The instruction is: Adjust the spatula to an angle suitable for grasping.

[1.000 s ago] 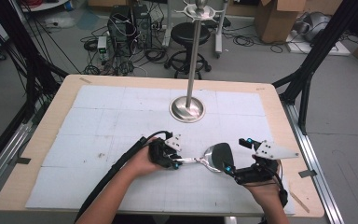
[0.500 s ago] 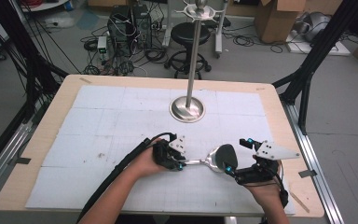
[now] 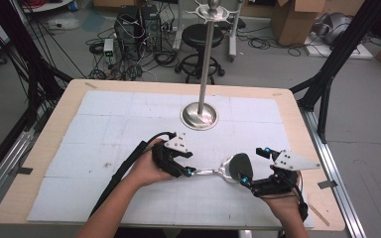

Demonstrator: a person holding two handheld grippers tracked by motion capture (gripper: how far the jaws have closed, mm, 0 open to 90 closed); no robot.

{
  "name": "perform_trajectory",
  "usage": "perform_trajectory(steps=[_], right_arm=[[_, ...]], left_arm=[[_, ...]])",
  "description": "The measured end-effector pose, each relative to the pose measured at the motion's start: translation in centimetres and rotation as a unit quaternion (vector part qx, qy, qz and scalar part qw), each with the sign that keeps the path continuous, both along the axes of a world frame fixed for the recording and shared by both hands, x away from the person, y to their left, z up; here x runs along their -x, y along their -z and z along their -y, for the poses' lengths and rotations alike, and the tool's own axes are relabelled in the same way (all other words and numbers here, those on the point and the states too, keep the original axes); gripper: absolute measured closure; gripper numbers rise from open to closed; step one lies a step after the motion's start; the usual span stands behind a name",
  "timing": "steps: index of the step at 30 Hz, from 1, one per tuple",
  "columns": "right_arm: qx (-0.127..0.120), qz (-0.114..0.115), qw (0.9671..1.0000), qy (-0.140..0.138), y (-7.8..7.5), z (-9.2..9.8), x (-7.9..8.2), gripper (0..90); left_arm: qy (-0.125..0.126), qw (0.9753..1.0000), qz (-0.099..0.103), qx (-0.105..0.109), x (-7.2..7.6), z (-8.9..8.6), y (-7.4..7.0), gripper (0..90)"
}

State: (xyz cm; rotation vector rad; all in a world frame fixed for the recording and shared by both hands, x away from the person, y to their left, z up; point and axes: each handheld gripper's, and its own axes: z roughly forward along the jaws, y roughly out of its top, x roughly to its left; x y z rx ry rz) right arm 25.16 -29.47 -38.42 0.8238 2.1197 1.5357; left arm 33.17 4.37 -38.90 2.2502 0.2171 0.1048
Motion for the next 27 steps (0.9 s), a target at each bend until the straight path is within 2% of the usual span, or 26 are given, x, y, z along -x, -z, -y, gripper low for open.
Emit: perform_trajectory(steps=[1,2,3,4,6,9,10,11,12,14,16,17,20,21,22,23,24,25,26,27], right_arm=[[-0.002,0.0,1.0,0.001,0.0,0.0,0.0,0.3],[-0.002,0.0,1.0,0.001,0.0,0.0,0.0,0.3],[-0.002,0.0,1.0,0.0,0.0,0.0,0.0,0.3],[-0.002,0.0,1.0,0.0,0.0,0.0,0.0,0.3],[0.0,0.001,1.0,-0.001,0.0,0.0,0.0,0.3],[-0.001,0.002,1.0,-0.002,0.0,0.0,0.1,0.3],[-0.001,0.002,1.0,-0.002,0.0,0.0,0.1,0.3],[0.0,0.002,1.0,-0.003,0.0,0.0,0.0,0.3],[-0.001,0.0,1.0,-0.003,0.0,0.0,0.1,0.3],[-0.002,0.001,1.0,-0.002,0.0,0.0,0.0,0.3],[-0.003,0.001,1.0,-0.002,0.0,0.1,0.0,0.3],[-0.004,0.0,1.0,-0.002,0.0,0.1,0.0,0.3],[-0.004,-0.003,1.0,-0.001,0.0,0.0,0.0,0.3],[-0.004,-0.003,1.0,-0.001,0.0,0.0,0.0,0.3],[-0.004,0.0,1.0,-0.002,0.0,0.0,0.0,0.3],[-0.002,0.001,1.0,-0.003,0.0,0.0,0.0,0.3],[-0.002,0.001,1.0,-0.003,0.0,0.0,-0.1,0.3],[-0.001,0.0,1.0,-0.003,0.0,0.0,-0.1,0.3],[-0.003,0.0,1.0,-0.005,0.0,-0.1,-0.1,0.3],[-0.004,0.0,1.0,-0.005,0.0,-0.1,-0.1,0.3]], left_arm=[[-0.001,0.9999,0.0,0.014,0.4,-0.5,-0.6,40.9],[-0.001,0.9999,0.0,0.014,0.4,-0.5,-0.6,40.6],[-0.002,0.9994,0.002,0.035,0.9,-1.4,-1.3,39.7],[-0.002,0.9994,0.002,0.035,0.9,-1.4,-1.3,39.0],[-0.006,0.9988,0.003,0.049,1.3,-2.2,-1.8,39.0],[-0.025,0.9974,0.011,0.066,1.7,-3.8,-2.4,36.4],[-0.03,0.9966,0.011,0.076,1.8,-4.5,-2.6,36.4],[-0.044,0.9945,0.011,0.094,2.1,-5.5,-2.8,35.7],[-0.053,0.9932,0.012,0.103,2.4,-6.3,-2.9,34.7],[-0.056,0.9928,0.012,0.105,2.5,-6.8,-3.0,33.3],[-0.071,0.9904,0.016,0.118,3.1,-8.6,-3.2,31.9],[-0.071,0.9904,0.016,0.118,3.1,-8.6,-3.2,31.2],[-0.084,0.9876,0.023,0.13,4.1,-10.5,-3.1,28.3],[-0.084,0.9876,0.023,0.13,4.1,-10.5,-3.1,27.3],[-0.091,0.9857,0.031,0.138,4.4,-11.3,-3.0,27.3],[-0.105,0.9824,0.034,0.15,4.5,-12.5,-2.8,26.7],[-0.112,0.9813,0.034,0.152,4.5,-12.9,-2.7,25.6],[-0.112,0.9813,0.034,0.152,4.5,-12.9,-2.7,24.5],[-0.123,0.98,0.035,0.152,4.7,-14.0,-2.4,23.9],[-0.127,0.9798,0.033,0.151,4.7,-14.6,-2.1,24.0]])
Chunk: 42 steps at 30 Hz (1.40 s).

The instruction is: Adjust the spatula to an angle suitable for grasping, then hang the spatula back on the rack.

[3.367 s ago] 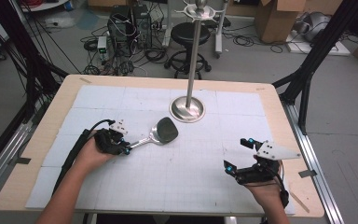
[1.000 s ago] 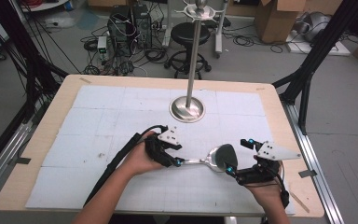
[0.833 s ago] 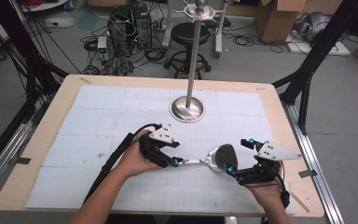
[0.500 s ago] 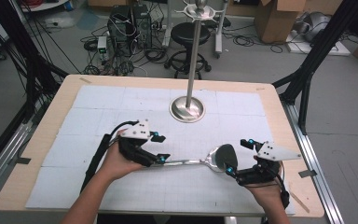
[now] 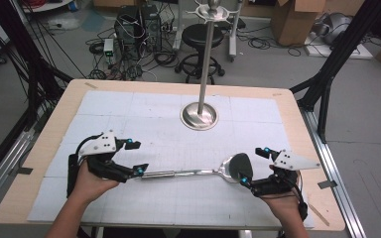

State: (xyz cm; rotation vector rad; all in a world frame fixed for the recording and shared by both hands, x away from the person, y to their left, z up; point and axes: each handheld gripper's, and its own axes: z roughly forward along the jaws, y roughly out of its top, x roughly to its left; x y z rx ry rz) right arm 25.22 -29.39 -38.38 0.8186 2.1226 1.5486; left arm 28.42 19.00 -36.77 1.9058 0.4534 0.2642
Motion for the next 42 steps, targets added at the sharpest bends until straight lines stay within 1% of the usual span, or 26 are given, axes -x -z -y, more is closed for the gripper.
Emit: perform_trajectory(steps=[1,2,3,4,5,6,7,8,11,17,18,19,21,22,23,25,30,31,36,38,40,42], right_arm=[[0.0,0.002,1.0,-0.001,-0.1,0.0,0.0,0.3],[0.0,0.002,1.0,-0.001,-0.1,0.0,0.0,0.3],[-0.003,0.001,1.0,-0.001,-0.1,-0.1,0.0,0.3],[-0.001,0.001,1.0,-0.002,0.0,0.0,0.0,0.3],[-0.001,0.002,1.0,-0.003,0.0,0.0,-0.1,0.2],[-0.002,0.002,1.0,-0.002,0.1,0.0,-0.1,0.3],[-0.002,-0.001,1.0,-0.002,0.1,0.0,-0.1,0.3],[-0.001,-0.002,1.0,-0.002,0.1,0.0,-0.2,0.3],[-0.001,-0.002,1.0,-0.004,0.2,-0.2,-0.3,0.3],[-0.001,-0.001,1.0,-0.007,0.2,-0.5,-0.6,0.3],[-0.002,-0.005,1.0,-0.006,0.3,-0.6,-0.7,0.3],[-0.002,-0.005,1.0,-0.006,0.3,-0.6,-0.7,0.3],[-0.001,-0.005,1.0,-0.007,0.3,-0.6,-0.7,0.3],[-0.001,-0.004,1.0,-0.008,0.3,-0.6,-0.7,0.3],[-0.001,-0.005,1.0,-0.007,0.3,-0.6,-0.6,0.2],[-0.001,-0.005,1.0,-0.006,0.2,-0.4,-0.5,0.2],[-0.002,-0.005,1.0,-0.002,0.3,-0.1,-0.5,0.3],[-0.002,-0.007,1.0,-0.003,0.3,-0.1,-0.5,0.2],[0.001,-0.005,1.0,-0.007,0.2,-0.2,-0.6,0.2],[-0.002,-0.004,1.0,-0.007,0.1,-0.1,-0.6,0.2],[-0.002,-0.006,1.0,-0.006,0.1,-0.1,-0.5,0.3],[0.0,-0.005,1.0,-0.006,0.1,-0.1,-0.5,0.3]], left_arm=[[0.0,1.0,0.0,0.0,0.0,0.0,0.0,24.0],[-0.001,1.0,-0.003,0.002,0.1,-0.6,0.2,24.0],[-0.004,0.9999,-0.008,0.006,0.0,-1.7,0.6,23.9],[-0.01,0.9998,-0.009,0.013,0.0,-2.4,0.8,23.6],[-0.015,0.9997,-0.011,0.018,-0.1,-2.9,0.9,22.8],[-0.021,0.9994,-0.012,0.026,-0.1,-3.2,0.9,21.6],[-0.021,0.9994,-0.012,0.026,-0.1,-3.2,0.9,19.7],[-0.029,0.9984,-0.008,0.047,-0.1,-3.7,0.8,18.5],[-0.032,0.998,0.001,0.054,0.0,-3.9,0.7,14.6],[-0.03,0.998,0.009,0.055,0.2,-4.2,0.7,11.6],[-0.031,0.9978,0.01,0.058,0.2,-4.3,0.7,10.5],[-0.033,0.9976,0.012,0.059,0.2,-4.4,0.7,10.5],[-0.042,0.9969,0.017,0.064,0.1,-4.7,0.6,6.5],[-0.045,0.9964,0.018,0.07,0.1,-4.8,0.6,5.7],[-0.044,0.9961,0.019,0.074,0.0,-4.9,0.6,5.6],[-0.045,0.9958,0.02,0.077,0.0,-5.0,0.6,2.1],[-0.046,0.9956,0.024,0.078,-0.1,-4.9,0.6,1.7],[-0.047,0.9951,0.025,0.083,-0.1,-5.0,0.6,1.7],[-0.051,0.9942,0.032,0.089,-0.1,-5.2,0.5,1.6],[-0.049,0.9938,0.027,0.096,-0.2,-5.3,0.5,1.7],[-0.049,0.9938,0.031,0.095,-0.1,-5.4,0.5,1.7],[-0.048,0.9933,0.032,0.1,-0.1,-5.6,0.4,1.7]])
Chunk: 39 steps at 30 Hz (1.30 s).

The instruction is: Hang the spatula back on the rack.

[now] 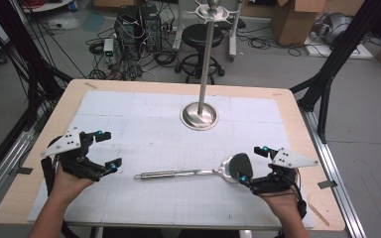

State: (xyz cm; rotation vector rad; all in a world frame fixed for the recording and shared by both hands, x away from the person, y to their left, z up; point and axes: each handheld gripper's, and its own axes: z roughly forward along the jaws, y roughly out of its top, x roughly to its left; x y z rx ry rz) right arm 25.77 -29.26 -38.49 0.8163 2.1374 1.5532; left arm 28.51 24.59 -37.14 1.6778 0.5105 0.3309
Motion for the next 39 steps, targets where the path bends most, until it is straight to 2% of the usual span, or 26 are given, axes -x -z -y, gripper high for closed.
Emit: perform_trajectory(steps=[9,17,19,22,23,25,26,27,31,32,33,34,39], right_arm=[[0.013,0.001,0.9998,-0.015,-0.6,-1.1,-0.5,0.3],[0.037,-0.015,0.9981,-0.048,-1.8,-3.4,-2.6,0.3],[0.045,-0.019,0.9971,-0.058,-1.9,-4.2,-3.2,0.3],[0.064,-0.028,0.9948,-0.075,-1.9,-5.5,-4.0,0.3],[0.075,-0.04,0.9925,-0.087,-1.8,-6.4,-4.6,0.3],[0.079,-0.048,0.9915,-0.092,-1.8,-6.7,-4.8,0.3],[0.097,-0.058,0.9879,-0.105,-1.6,-7.7,-5.4,0.3],[0.101,-0.062,0.987,-0.109,-1.6,-7.9,-5.5,0.3],[0.111,-0.068,0.9845,-0.118,-1.7,-8.9,-5.9,0.3],[0.12,-0.069,0.9824,-0.125,-1.7,-9.6,-6.1,0.3],[0.12,-0.069,0.9824,-0.125,-1.7,-9.6,-6.1,0.3],[0.126,-0.073,0.9803,-0.133,-1.8,-10.2,-6.3,0.3],[0.144,-0.079,0.9747,-0.151,-2.2,-11.9,-6.9,0.3]], left_arm=[[-0.009,0.9999,0.005,-0.013,0.3,-0.2,0.0,1.7],[-0.006,0.9994,0.014,-0.032,0.7,-0.5,-0.1,1.7],[-0.01,0.9993,0.016,-0.031,0.8,-0.7,-0.1,1.7],[-0.006,0.9995,0.017,-0.025,0.9,-1.0,-0.2,1.7],[-0.004,0.9995,0.019,-0.025,1.0,-1.0,-0.3,1.7],[-0.003,0.9995,0.02,-0.023,1.0,-1.0,-0.3,1.7],[-0.002,0.9995,0.021,-0.024,1.1,-1.0,-0.4,1.7],[-0.003,0.9995,0.02,-0.025,1.1,-0.9,-0.4,1.7],[-0.006,0.9994,0.021,-0.028,1.1,-0.9,-0.4,1.7],[-0.007,0.9994,0.021,-0.027,1.1,-0.9,-0.4,1.7],[-0.007,0.9994,0.02,-0.027,1.1,-0.9,-0.4,1.7],[-0.009,0.9993,0.021,-0.028,1.1,-1.0,-0.4,1.7],[-0.007,0.9993,0.023,-0.028,1.1,-1.0,-0.4,1.7]])
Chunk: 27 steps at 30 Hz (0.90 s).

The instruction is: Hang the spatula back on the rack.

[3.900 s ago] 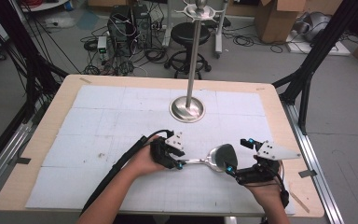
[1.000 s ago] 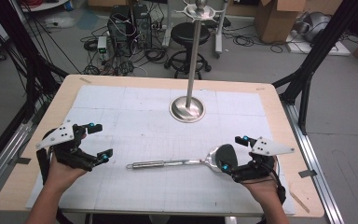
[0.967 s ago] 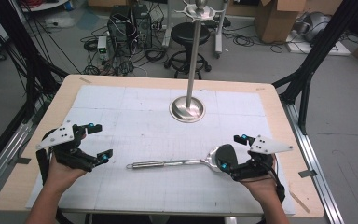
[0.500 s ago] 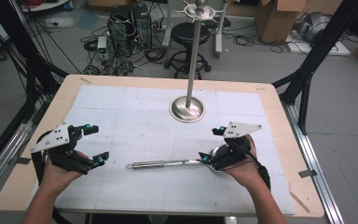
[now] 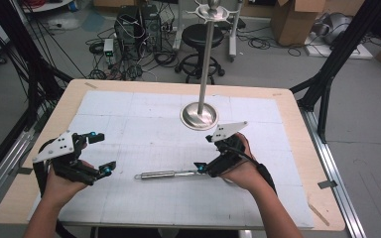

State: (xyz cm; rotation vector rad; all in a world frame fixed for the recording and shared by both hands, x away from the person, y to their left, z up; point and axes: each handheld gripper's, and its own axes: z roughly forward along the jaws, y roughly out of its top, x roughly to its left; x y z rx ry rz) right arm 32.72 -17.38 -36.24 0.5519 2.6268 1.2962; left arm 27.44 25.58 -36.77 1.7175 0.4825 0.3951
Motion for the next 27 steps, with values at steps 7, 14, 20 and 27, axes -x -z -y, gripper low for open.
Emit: perform_trajectory(steps=[7,14,20,27], right_arm=[[0.037,-0.003,0.9989,-0.028,-0.2,-2.3,-0.9,0.3],[0.073,-0.012,0.9956,-0.056,0.2,-5.3,-1.7,0.3],[0.114,-0.028,0.9899,-0.08,1.5,-8.1,-2.0,0.3],[0.146,-0.04,0.9821,-0.112,2.8,-10.3,-2.2,4.2]], left_arm=[[-0.005,1.0,0.002,0.002,0.0,-0.2,-0.1,1.7],[-0.013,0.9999,0.004,0.009,0.0,-1.0,-0.3,1.7],[-0.015,0.9996,0.012,0.02,0.1,-1.6,-0.7,1.7],[-0.019,0.9994,0.014,0.026,0.2,-2.0,-0.9,1.7]])
